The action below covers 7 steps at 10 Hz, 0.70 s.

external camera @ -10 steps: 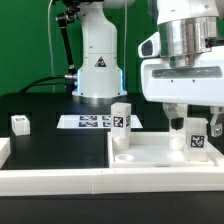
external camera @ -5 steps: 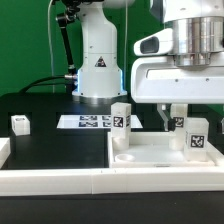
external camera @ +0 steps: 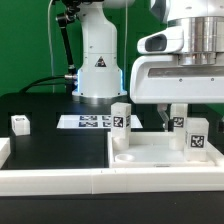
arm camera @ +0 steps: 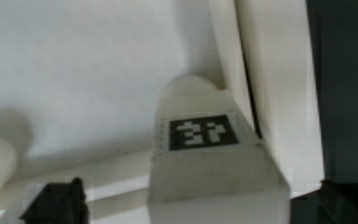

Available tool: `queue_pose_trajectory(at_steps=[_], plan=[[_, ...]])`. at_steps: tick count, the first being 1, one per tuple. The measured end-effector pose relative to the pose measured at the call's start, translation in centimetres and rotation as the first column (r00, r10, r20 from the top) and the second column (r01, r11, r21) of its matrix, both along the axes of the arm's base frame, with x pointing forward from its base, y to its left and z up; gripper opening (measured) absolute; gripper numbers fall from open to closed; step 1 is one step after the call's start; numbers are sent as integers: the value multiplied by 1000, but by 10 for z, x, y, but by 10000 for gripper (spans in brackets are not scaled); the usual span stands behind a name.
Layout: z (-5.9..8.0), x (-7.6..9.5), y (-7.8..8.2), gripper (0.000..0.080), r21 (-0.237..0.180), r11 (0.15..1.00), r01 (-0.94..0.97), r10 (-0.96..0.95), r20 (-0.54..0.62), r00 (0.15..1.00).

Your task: Assemble square table

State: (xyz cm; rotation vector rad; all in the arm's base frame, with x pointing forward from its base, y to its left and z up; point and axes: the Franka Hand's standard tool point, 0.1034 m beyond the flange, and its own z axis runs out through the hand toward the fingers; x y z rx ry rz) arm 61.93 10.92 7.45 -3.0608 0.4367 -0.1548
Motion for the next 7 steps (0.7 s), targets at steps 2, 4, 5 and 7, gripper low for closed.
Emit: queue_pose_trajectory(at_steps=[2,4,5,7], plan=[[0,0,0,366,3,1000,26,-26,-1,1000],[0,0,-1,290,3,1000,28,-28,-1,1000],[0,0,-1,290,14,994,109,-109,-4,994],[0,1,0,290,52,909,412,-412,-22,911]])
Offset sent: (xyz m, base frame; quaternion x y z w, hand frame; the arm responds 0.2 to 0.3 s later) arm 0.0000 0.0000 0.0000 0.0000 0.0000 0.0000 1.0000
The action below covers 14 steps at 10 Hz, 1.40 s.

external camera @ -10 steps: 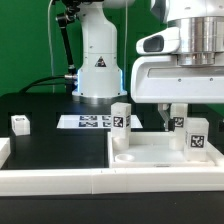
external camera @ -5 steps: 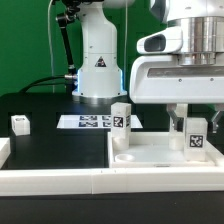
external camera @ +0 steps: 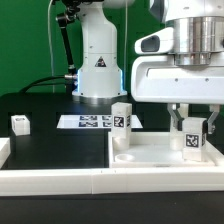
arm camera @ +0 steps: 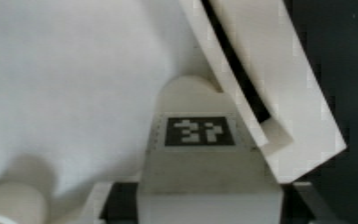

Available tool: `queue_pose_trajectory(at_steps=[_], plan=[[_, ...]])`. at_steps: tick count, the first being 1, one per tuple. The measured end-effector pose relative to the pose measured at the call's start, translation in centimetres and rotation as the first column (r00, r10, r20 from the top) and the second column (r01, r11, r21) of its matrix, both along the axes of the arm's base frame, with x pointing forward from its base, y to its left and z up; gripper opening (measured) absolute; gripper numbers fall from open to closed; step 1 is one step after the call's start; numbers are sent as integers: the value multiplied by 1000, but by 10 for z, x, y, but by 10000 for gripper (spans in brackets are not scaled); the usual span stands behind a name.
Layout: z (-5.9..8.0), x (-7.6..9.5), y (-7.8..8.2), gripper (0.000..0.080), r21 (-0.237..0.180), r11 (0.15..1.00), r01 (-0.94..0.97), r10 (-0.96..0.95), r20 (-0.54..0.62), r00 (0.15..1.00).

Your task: Assemble square table

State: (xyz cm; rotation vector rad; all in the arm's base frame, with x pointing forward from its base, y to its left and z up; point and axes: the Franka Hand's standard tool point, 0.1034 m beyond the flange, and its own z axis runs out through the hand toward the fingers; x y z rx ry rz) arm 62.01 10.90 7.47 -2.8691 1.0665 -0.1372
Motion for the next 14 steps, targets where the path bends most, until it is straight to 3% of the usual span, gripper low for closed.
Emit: queue_pose_trajectory(at_steps=[4,6,9,11,12,13,14], plan=[[1,0,-1,291,56,889,454,-452,-43,891],[0,-1,-4,291,72,751,656,-649,-99,754],[-1,0,-9,291,79,564,822,-806,-164,569],[-1,0,-7,291,75,494,866,-849,-173,499],[-1,0,-8,381,75,511,856,-840,-170,516],[-1,0,-8,530,81,558,826,-810,-161,563],[0,2,-8,530,89,614,784,-771,-146,620]])
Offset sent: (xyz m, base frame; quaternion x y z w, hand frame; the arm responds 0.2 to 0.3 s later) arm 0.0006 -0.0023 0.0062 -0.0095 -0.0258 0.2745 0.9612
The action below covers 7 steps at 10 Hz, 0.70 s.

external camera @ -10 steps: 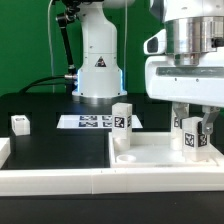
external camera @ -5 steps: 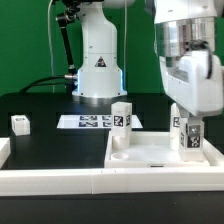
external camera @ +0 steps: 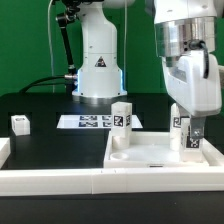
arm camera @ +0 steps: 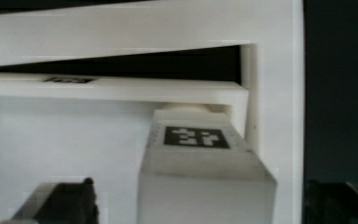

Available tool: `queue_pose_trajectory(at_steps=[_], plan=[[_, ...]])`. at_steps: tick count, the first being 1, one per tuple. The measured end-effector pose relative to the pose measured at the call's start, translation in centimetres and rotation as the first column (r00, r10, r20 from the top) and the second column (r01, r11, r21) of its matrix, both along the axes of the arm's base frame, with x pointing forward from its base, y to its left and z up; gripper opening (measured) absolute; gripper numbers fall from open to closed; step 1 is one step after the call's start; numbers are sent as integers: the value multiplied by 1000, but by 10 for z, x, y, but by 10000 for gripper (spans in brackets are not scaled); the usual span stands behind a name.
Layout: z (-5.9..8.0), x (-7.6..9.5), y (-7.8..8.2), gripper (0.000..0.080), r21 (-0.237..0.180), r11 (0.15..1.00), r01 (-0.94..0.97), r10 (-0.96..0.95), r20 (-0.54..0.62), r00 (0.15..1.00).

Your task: Assemble square table

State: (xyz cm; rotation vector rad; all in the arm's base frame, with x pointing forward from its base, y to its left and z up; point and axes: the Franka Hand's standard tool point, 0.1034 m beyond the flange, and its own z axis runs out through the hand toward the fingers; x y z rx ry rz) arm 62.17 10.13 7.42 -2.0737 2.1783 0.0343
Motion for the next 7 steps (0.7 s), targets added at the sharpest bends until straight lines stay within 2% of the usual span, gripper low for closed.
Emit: queue_pose_trajectory(at_steps=[1,2,6,7], plan=[[0,1,1,627,-10,994,-108,108,16,994],[1,2,1,627,-31,966,-257,258,38,965],[1,2,0,648,-73,853,-516,520,52,852],[0,1,0,648,-112,748,-654,660,34,750]])
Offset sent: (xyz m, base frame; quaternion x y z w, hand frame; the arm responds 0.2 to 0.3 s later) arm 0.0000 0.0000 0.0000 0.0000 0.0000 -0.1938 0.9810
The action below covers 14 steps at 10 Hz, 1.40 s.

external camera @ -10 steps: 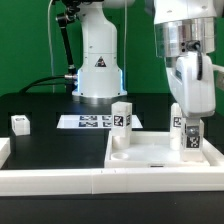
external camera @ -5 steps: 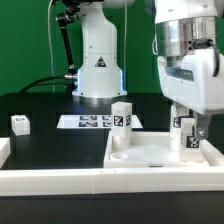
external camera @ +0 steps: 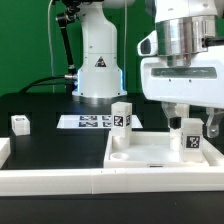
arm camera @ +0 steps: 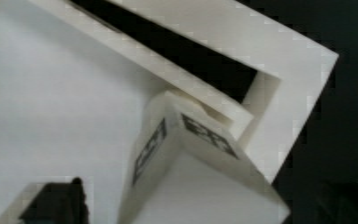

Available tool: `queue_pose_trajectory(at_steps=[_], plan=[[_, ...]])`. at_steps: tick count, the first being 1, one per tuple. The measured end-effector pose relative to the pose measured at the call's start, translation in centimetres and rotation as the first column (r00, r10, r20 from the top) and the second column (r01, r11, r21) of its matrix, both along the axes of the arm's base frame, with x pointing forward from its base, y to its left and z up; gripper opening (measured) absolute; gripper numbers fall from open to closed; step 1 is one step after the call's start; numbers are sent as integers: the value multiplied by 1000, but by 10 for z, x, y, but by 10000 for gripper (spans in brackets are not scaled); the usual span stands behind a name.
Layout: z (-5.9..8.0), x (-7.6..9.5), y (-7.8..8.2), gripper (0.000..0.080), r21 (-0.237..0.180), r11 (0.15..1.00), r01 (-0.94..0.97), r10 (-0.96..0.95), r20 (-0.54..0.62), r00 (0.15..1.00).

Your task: Assemble square table

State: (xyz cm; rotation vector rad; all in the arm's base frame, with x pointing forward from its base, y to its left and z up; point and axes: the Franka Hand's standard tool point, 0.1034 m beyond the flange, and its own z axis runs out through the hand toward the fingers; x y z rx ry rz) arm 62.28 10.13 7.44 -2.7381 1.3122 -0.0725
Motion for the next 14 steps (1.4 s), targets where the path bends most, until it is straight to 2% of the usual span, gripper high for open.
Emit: queue_pose_trajectory(at_steps=[1,3,6,7,9,10,12,13,14], plan=[[0,0,-1,648,-26,990,-141,141,5,990],[-1,-1,-1,648,-44,950,-310,311,11,950],[1,1,0,648,-99,788,-608,610,-2,792],[1,1,0,648,-104,768,-632,635,-5,773],[1,1,-2,648,-127,670,-731,735,-22,678],[1,1,-2,648,-127,669,-733,737,-22,676],[1,1,-3,387,-127,670,-731,735,-23,678],[1,1,-3,387,-127,677,-725,729,-21,684],[1,1,-3,289,-126,693,-710,713,-20,701]])
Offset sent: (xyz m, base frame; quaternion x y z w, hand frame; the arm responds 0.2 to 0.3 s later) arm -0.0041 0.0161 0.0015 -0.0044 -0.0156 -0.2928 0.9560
